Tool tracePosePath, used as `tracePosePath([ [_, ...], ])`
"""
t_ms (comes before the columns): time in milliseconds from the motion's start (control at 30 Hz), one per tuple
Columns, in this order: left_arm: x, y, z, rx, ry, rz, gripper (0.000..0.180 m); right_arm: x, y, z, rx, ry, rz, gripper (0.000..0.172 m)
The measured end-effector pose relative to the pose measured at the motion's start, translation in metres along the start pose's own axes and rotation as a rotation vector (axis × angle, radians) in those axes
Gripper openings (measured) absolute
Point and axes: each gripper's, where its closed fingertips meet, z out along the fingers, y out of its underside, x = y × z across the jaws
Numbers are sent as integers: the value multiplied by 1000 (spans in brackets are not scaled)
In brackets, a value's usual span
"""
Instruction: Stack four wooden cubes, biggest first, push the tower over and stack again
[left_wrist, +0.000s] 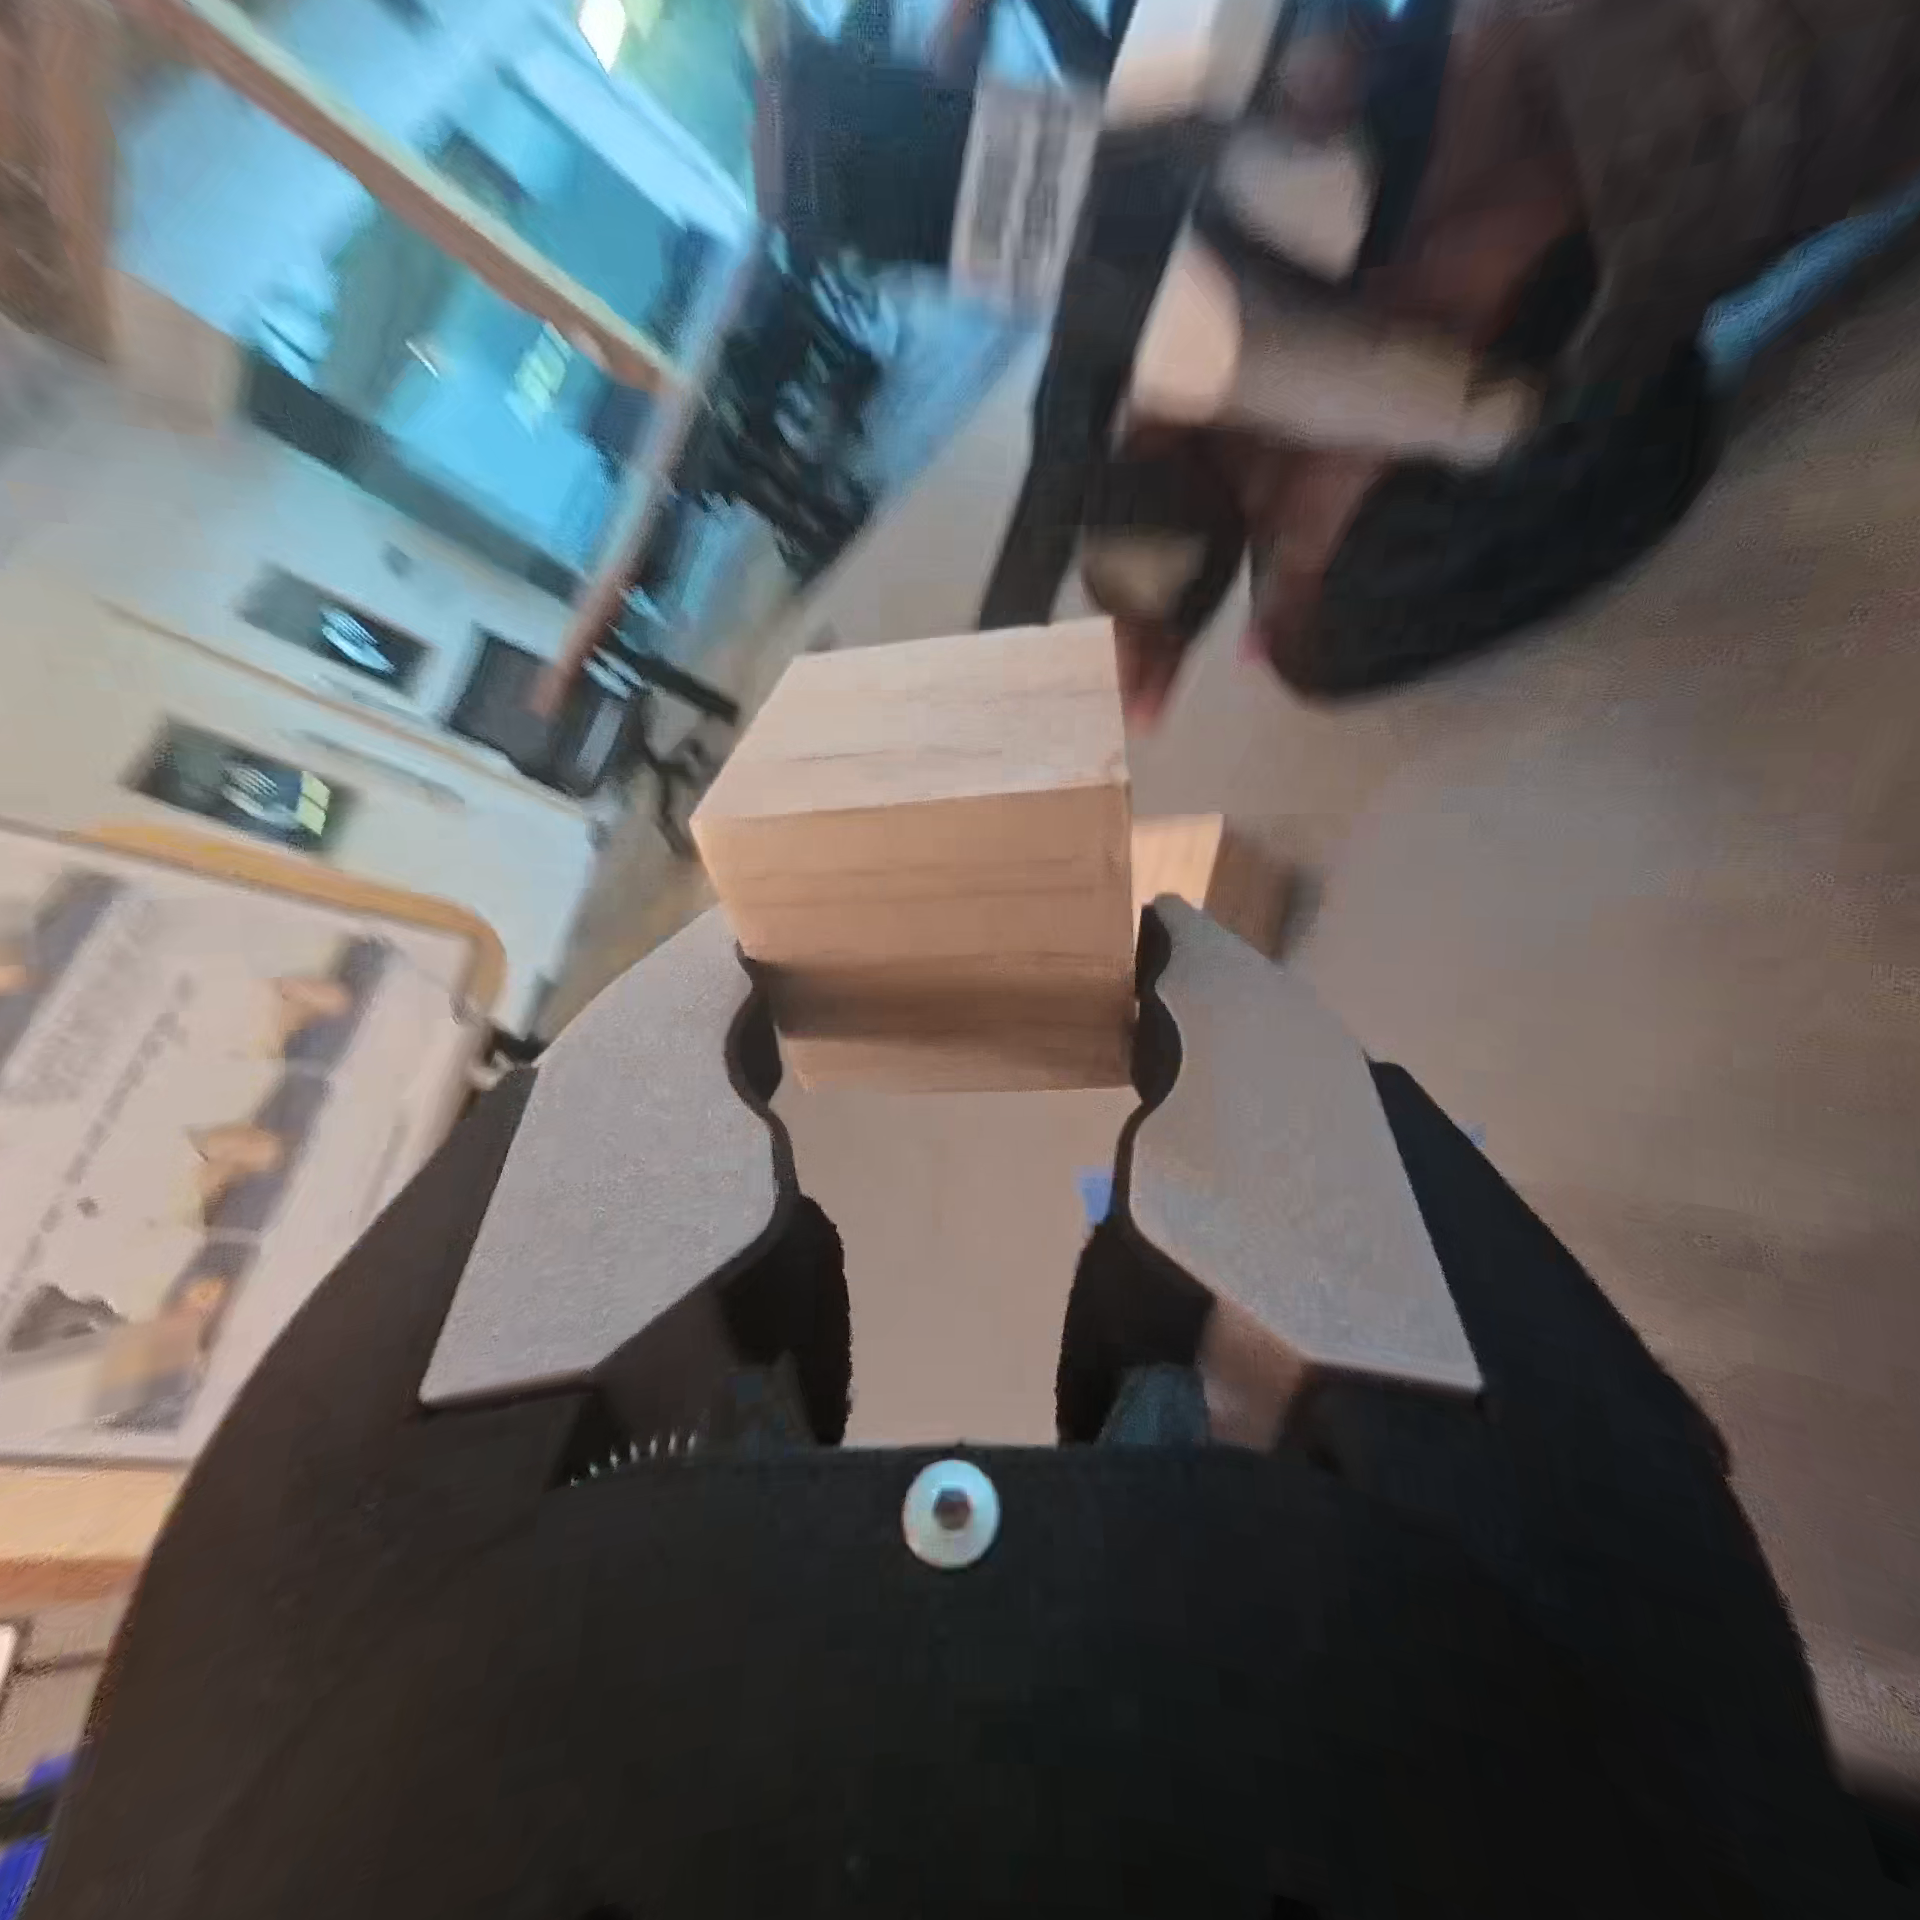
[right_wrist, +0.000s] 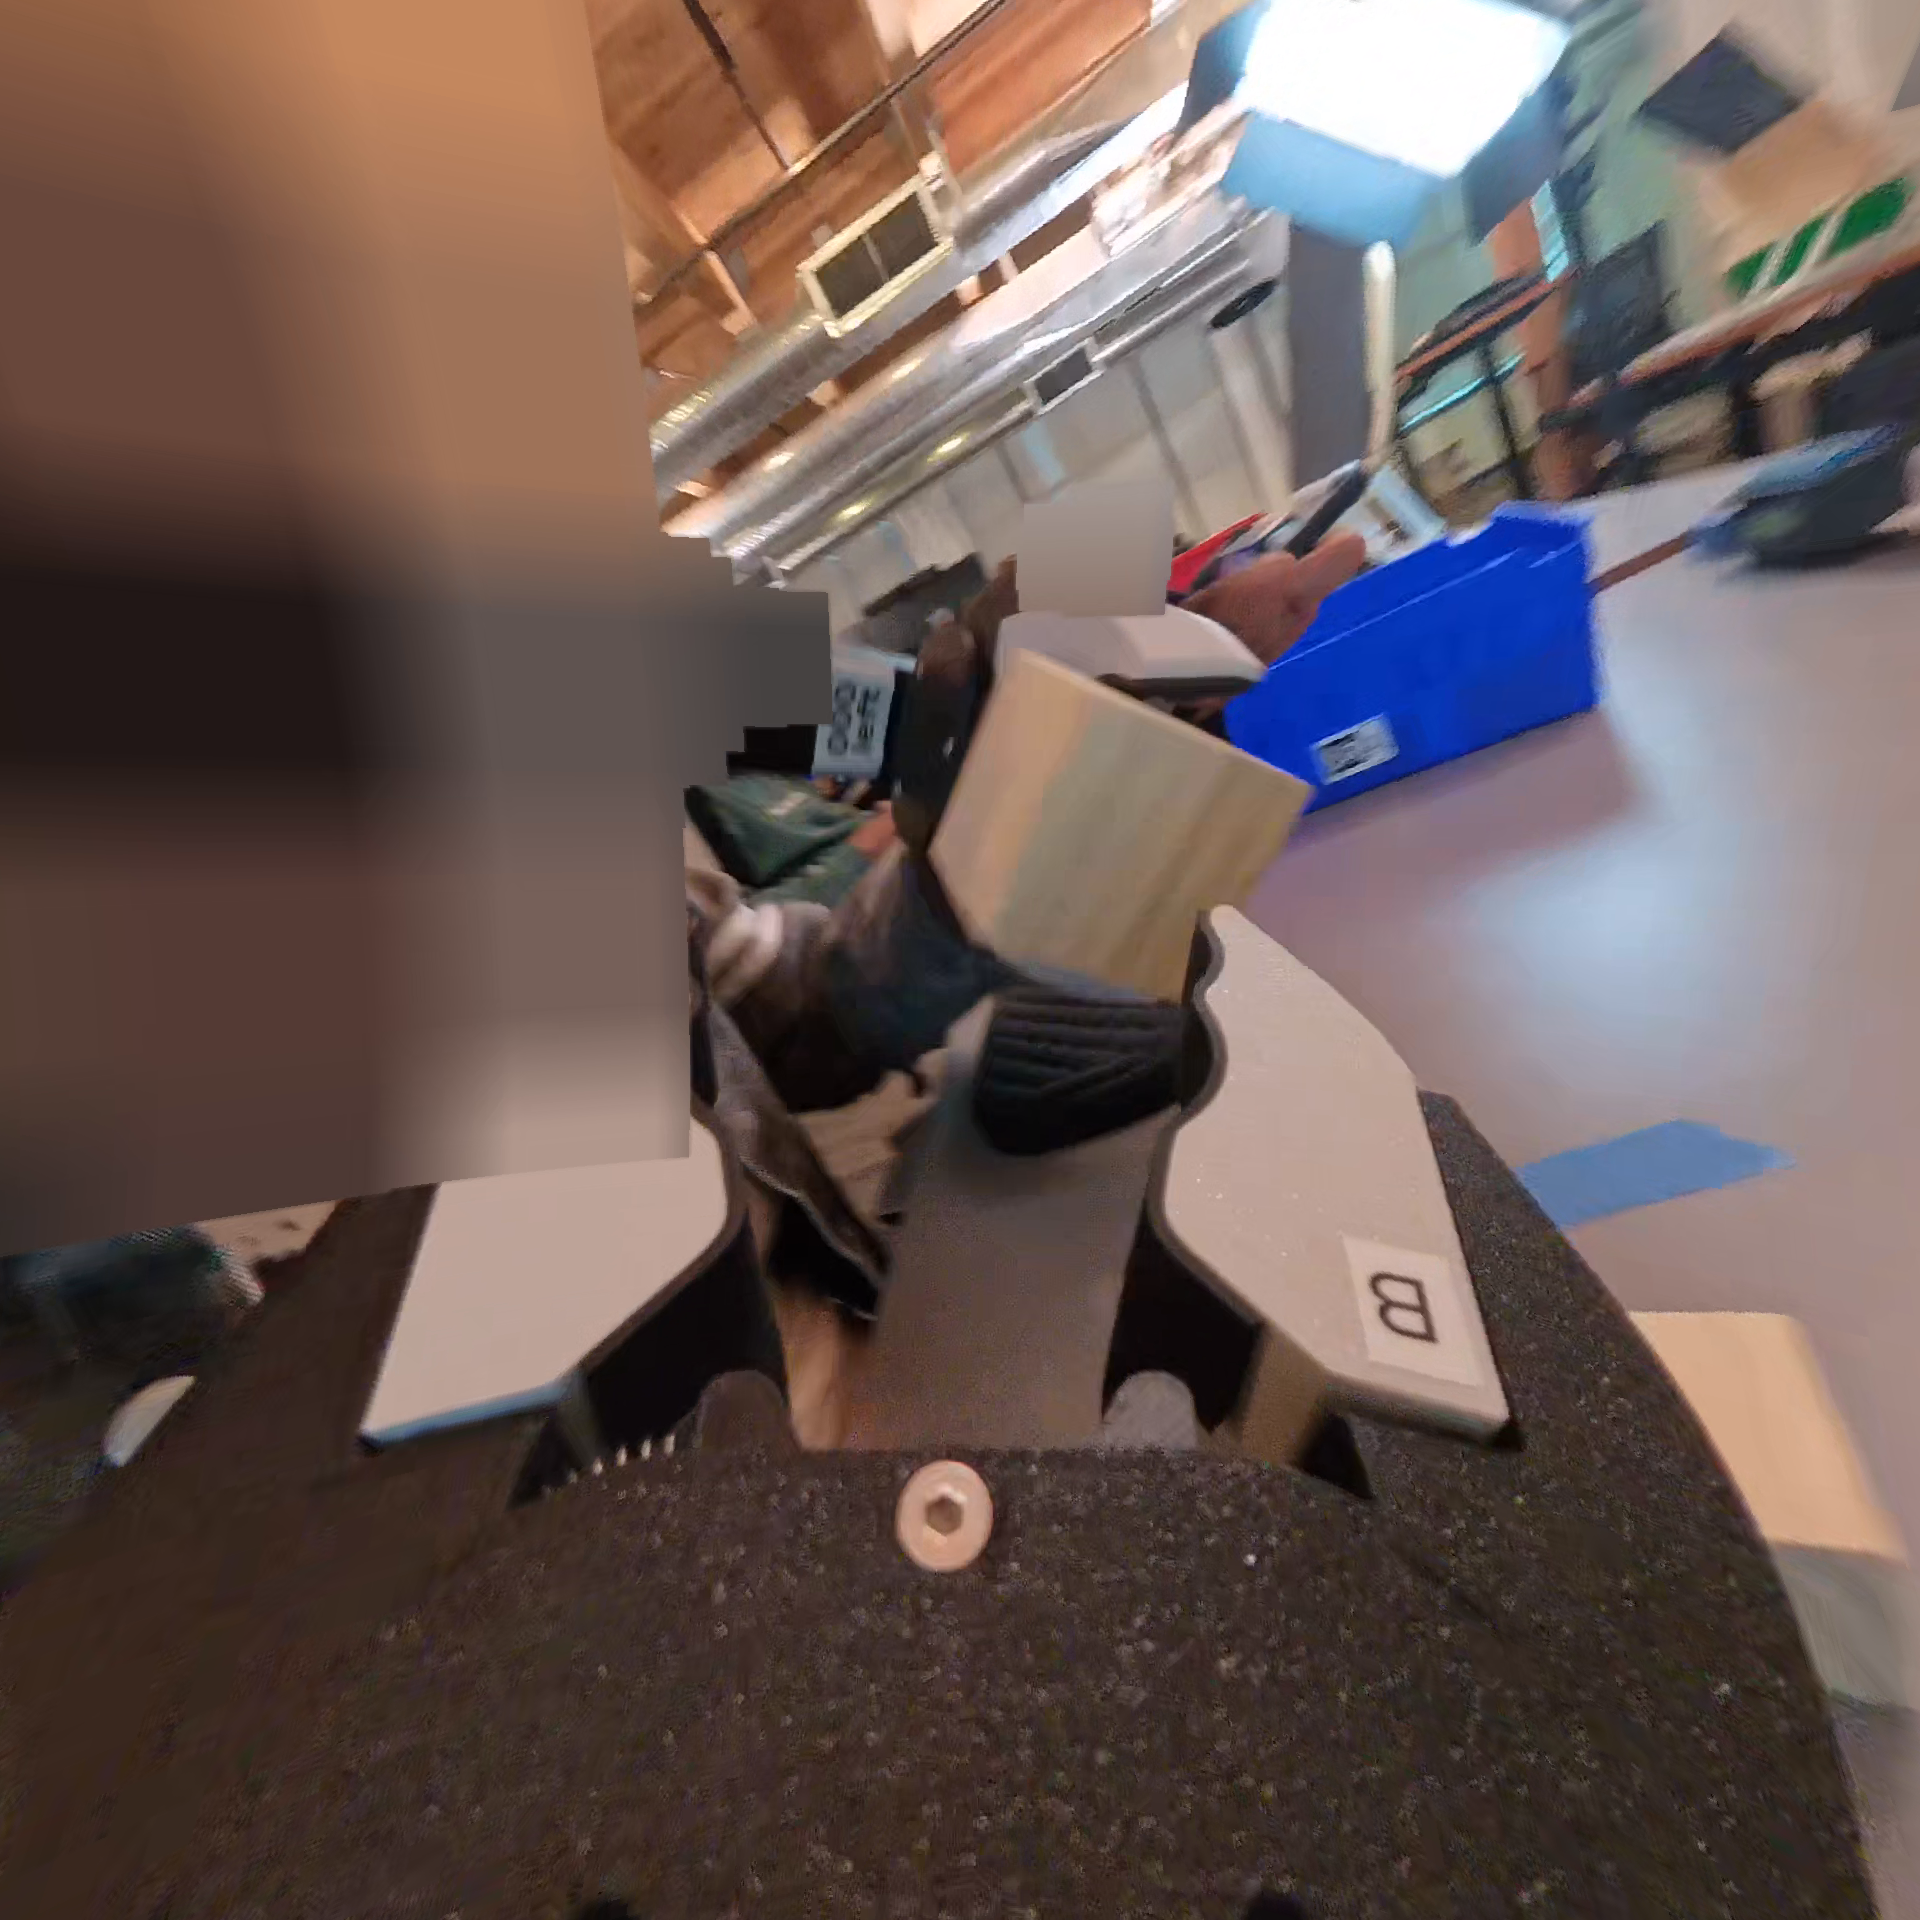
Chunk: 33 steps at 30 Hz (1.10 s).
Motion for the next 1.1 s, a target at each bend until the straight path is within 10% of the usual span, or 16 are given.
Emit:
tracePosePath([
  [33,-5,22,-3,-91,63,-14,66,3,-4,-7,10,40,-66,89],
  [200,-9,128,-25,-580,421,-173,66,20,-9,-34,26,179,-230,88],
  [367,4,168,-30,-770,679,-240,65,34,-1,-41,13,222,-241,88],
  [1100,25,196,-25,-764,758,-343,65,46,26,-33,-174,283,-334,96],
])
